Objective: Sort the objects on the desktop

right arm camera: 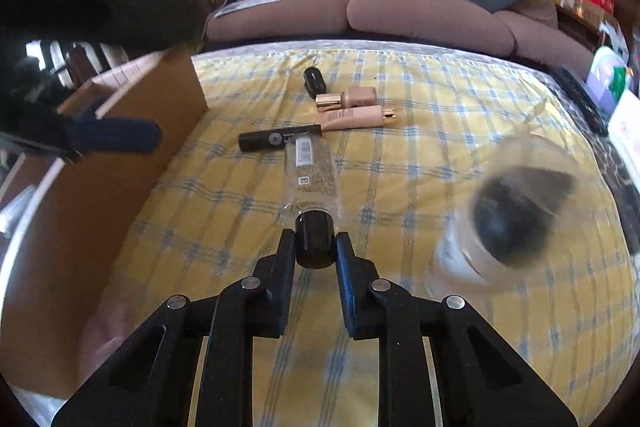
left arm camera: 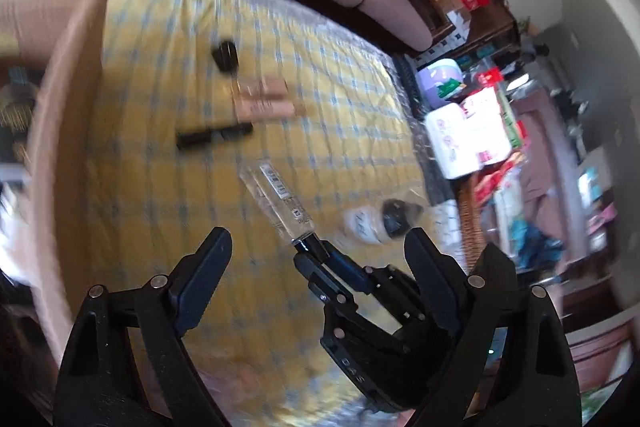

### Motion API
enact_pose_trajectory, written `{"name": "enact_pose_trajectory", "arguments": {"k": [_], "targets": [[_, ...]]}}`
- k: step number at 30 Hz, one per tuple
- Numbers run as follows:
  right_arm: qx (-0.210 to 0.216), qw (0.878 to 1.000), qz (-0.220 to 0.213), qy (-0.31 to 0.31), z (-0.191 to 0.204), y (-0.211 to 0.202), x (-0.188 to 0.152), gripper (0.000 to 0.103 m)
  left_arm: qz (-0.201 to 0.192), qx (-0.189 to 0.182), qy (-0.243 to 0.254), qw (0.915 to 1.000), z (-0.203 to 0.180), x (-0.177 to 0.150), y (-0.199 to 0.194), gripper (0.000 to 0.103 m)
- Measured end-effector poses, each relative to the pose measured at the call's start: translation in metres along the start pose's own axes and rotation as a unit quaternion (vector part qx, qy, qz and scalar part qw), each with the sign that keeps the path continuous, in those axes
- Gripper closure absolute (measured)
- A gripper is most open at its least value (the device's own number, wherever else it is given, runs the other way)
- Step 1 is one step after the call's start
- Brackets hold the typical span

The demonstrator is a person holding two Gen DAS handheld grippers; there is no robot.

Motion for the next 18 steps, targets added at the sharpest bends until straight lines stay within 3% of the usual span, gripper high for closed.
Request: {"name": "enact_pose_trajectory", "arguments": {"k": [2,4,8,10,13,18], "targets": [[0.02,1.0,0.004,0.017,-0.004,-0.013,-0.006,0.084,0.024,-0.037,-0.04,0.9982,0.004,-0.012,0.016,0.017],[0.037,0.999,0.014,0.033,-0.007,-0.025,-0.016,0.084,0.041,-0.054,-0.063,0.9957,0.008,-0.024,0.031,0.025],[0.052,0.997,0.028,0.049,-0.009,-0.046,-0.035,0.084,0.055,-0.042,-0.086,0.9939,0.017,-0.045,0.06,0.043],[0.04,0.998,0.022,0.037,-0.006,-0.061,-0.04,0.084,0.058,-0.052,-0.09,0.993,0.018,-0.051,0.07,0.041],[0.021,0.999,0.033,0.009,0.002,-0.073,-0.047,0.084,0.056,-0.049,-0.089,0.9933,0.011,-0.053,0.076,0.053],[0.002,0.999,0.036,-0.014,0.008,-0.082,-0.05,0.084,0.054,-0.056,-0.087,0.9932,0.001,-0.05,0.076,0.053]]}}
Point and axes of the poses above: each gripper's, at about its wrist camera, not at the fingertips, and y roughly the way its jaws point, z to its left, x to its top, the point moved 4 cm from there along y, roughly the way its jaws point, and after that the axes turned 9 degrees about z, right-handed, at the moved point
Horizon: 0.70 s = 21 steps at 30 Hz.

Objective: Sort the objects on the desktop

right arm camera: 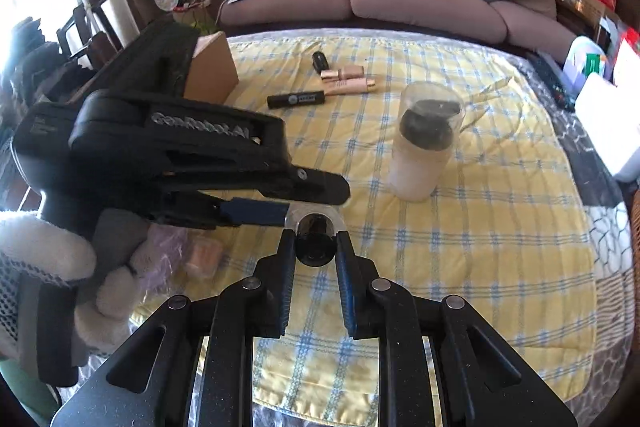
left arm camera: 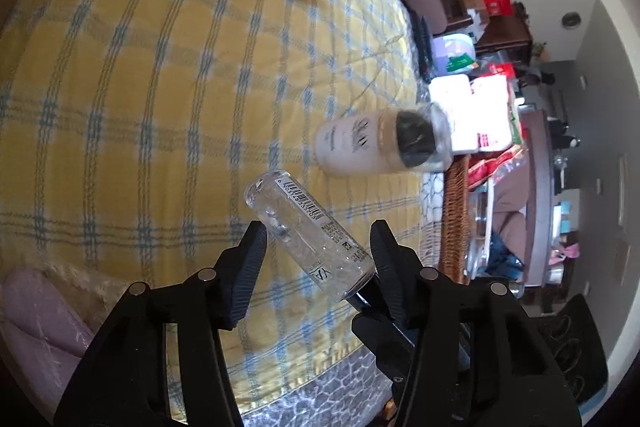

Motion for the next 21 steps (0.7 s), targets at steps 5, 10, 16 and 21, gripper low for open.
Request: {"name": "enact_pose_trajectory", "arguments": {"k": [5,10,16,21], "targets": [[0.006,1.0,0.006,-0.004,-0.003,0.001,0.022,0.084,-0.027,0.009,0.01,0.9995,-0.005,0.011,-0.026,0.053],[0.036,0.998,0.045,0.011,-0.009,0.013,0.056,0.084,-0.043,0.02,0.032,0.9984,-0.004,0.02,-0.06,0.047],[0.026,0.995,0.095,0.002,-0.014,0.027,0.086,0.084,-0.054,0.049,0.08,0.9941,-0.012,0.024,-0.09,0.047],[0.031,0.995,0.089,0.013,-0.011,0.033,0.091,0.084,-0.049,0.059,0.127,0.9888,-0.016,0.018,-0.103,0.036]]}}
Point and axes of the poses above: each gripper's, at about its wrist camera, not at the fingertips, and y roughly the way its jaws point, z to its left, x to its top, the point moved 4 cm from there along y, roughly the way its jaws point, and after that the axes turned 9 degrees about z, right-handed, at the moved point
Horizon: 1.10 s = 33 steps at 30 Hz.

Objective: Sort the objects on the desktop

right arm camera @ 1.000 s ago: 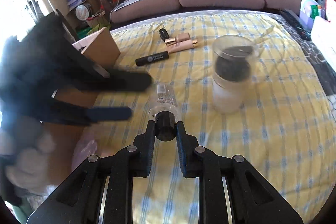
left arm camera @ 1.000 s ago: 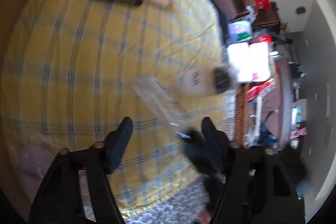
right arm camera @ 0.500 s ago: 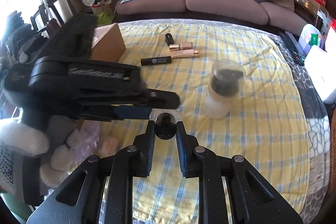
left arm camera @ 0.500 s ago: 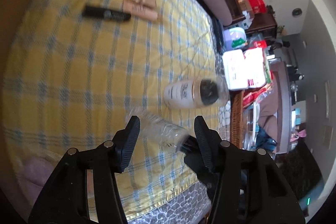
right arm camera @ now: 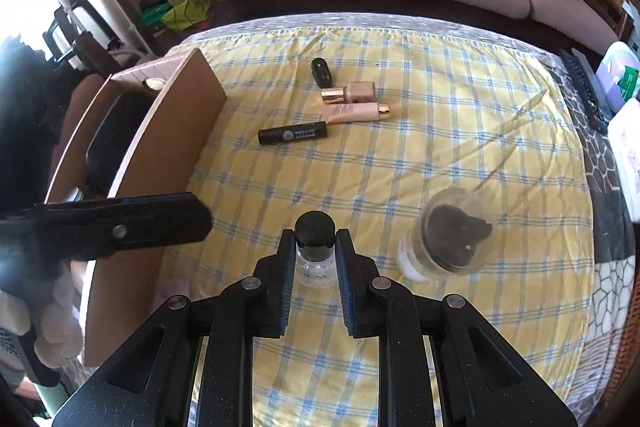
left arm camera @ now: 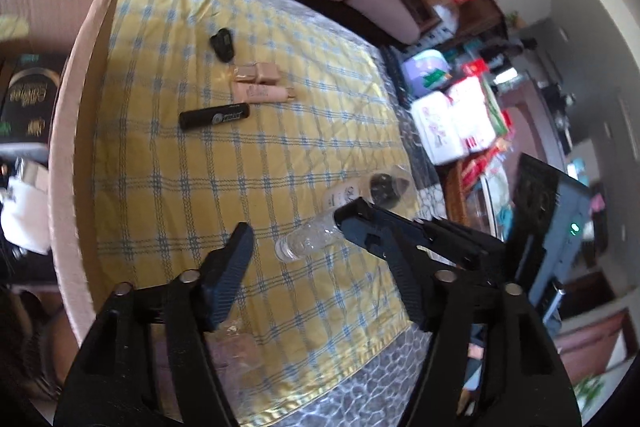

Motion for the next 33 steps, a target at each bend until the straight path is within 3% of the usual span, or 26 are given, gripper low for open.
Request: {"name": "enact_pose_trajectory", "arguments": {"k": [5,10,15,19,25,29,33], "targets": [[0.005,1.0,-0.013,0.0,0.007,-0.003,-0.01,0.083,0.005,0.048,0.051,0.9976,-0.004,-0.009,-0.009,0.036],[0.025,0.999,-0.029,0.014,0.004,-0.008,-0.014,0.075,0.008,0.084,0.09,0.9924,-0.016,-0.022,-0.003,0.035],[0.046,0.997,-0.047,0.034,-0.001,-0.021,-0.019,0.071,0.008,0.092,0.094,0.9913,-0.021,-0.027,-0.001,0.033],[0.064,0.992,-0.088,0.057,-0.014,-0.047,-0.028,0.06,0.001,0.145,0.132,0.9805,-0.032,-0.033,0.01,0.032],[0.015,0.981,-0.166,0.098,-0.048,-0.079,-0.048,0.031,-0.016,0.23,0.167,0.9586,-0.049,-0.041,0.04,0.028],[-0.049,0.979,-0.175,0.097,-0.065,-0.073,-0.056,0.028,-0.014,0.246,0.167,0.9547,-0.061,-0.036,0.058,0.028],[-0.065,0.98,-0.165,0.085,-0.067,-0.054,-0.051,0.028,-0.022,0.269,0.162,0.9492,-0.063,-0.024,0.072,0.028]]}}
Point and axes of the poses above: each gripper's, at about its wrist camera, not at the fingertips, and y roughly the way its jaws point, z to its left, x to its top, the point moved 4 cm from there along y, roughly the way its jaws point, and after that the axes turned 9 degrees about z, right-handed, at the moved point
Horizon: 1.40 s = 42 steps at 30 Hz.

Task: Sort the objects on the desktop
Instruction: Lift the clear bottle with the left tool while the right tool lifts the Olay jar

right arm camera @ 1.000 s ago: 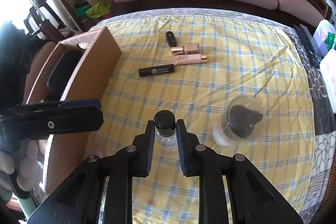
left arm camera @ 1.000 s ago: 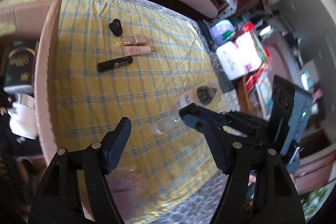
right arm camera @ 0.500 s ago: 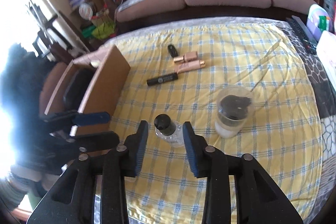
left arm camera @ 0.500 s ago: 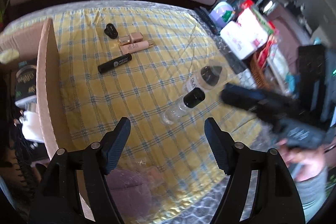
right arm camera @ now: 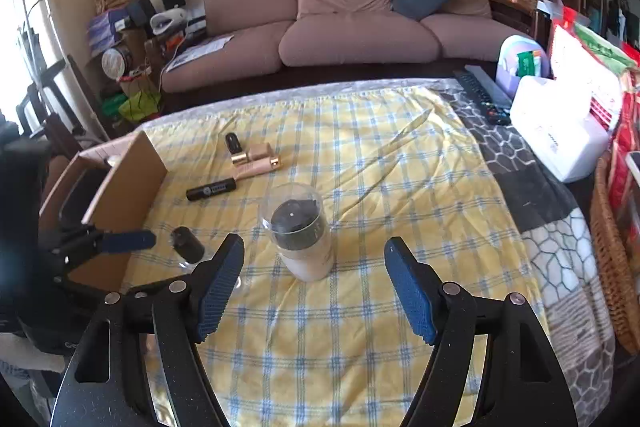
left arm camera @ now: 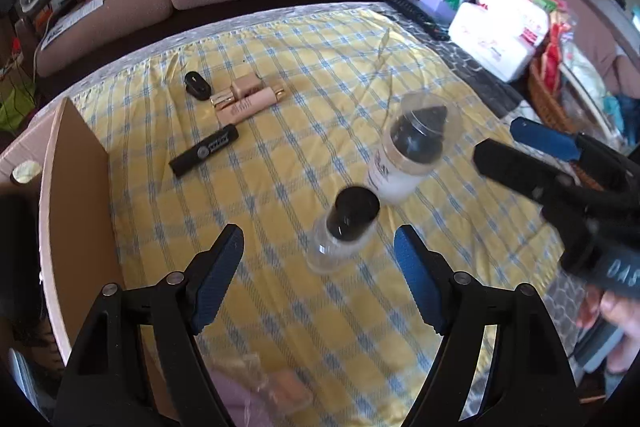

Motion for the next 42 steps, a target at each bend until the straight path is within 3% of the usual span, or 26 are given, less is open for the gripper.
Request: {"name": "enact_pose_trajectory", "arguments": {"k": [5,11,13,14,15,24,29,34,42], "targets": [[0.001,1.0,-0.004,0.003,0.001,0.024,0.005,0.025,0.009,0.016,-0.01,0.9998,0.005,0.007,0.023,0.031],[0.009,1.0,0.002,0.016,0.001,0.054,0.013,0.025,0.031,-0.01,-0.028,0.9991,0.009,0.008,0.039,0.043],[0.009,1.0,0.007,0.019,0.001,0.062,0.013,0.033,0.031,-0.018,-0.03,0.9989,0.009,0.009,0.042,0.056],[0.01,1.0,0.007,0.019,0.001,0.065,0.012,0.04,0.03,-0.025,-0.029,0.9988,0.009,0.01,0.043,0.068],[0.015,1.0,0.008,0.017,0.001,0.067,0.012,0.053,0.03,-0.028,-0.03,0.9987,0.009,0.011,0.043,0.068],[-0.008,1.0,0.005,-0.007,0.004,0.055,0.009,0.055,0.02,-0.046,-0.029,0.9983,0.01,0.012,0.031,0.071],[-0.005,1.0,-0.004,-0.021,0.013,0.028,0.016,0.055,0.002,-0.059,-0.026,0.9979,0.01,0.013,-0.002,0.071],[0.026,0.999,-0.024,-0.027,0.035,-0.018,0.023,0.055,-0.02,-0.091,-0.039,0.9949,0.018,0.007,-0.054,0.071],[0.066,0.996,-0.038,-0.055,0.099,-0.082,0.022,0.055,-0.058,-0.073,-0.032,0.9951,0.061,-0.028,-0.147,0.071]]}}
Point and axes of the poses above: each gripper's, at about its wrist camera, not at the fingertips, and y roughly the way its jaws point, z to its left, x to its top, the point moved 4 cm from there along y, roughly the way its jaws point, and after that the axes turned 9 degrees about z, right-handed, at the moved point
